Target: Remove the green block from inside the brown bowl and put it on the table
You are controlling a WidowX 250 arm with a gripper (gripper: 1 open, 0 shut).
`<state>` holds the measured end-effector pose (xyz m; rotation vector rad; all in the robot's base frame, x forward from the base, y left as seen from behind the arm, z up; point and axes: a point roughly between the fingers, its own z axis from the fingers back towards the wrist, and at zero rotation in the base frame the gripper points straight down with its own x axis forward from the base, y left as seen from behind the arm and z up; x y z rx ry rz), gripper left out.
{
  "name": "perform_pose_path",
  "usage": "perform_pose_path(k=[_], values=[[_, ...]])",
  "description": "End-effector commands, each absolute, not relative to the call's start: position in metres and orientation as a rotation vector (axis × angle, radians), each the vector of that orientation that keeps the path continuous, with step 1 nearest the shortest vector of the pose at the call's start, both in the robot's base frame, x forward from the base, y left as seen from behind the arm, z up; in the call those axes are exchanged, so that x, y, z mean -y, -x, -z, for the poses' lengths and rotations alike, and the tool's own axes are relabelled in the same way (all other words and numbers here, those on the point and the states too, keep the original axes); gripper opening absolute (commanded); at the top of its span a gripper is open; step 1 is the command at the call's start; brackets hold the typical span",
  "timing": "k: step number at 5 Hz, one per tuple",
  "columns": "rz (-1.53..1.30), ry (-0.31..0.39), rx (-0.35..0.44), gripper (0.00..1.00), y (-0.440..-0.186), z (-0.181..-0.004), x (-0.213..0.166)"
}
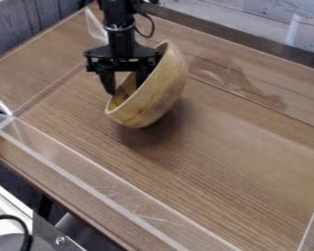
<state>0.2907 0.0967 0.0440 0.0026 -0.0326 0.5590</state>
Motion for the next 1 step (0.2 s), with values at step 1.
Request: perform_pose_path(k=[1], values=[[-0.546, -0.02, 0.115, 0.0, -0.2945, -0.0618, -0.0959]])
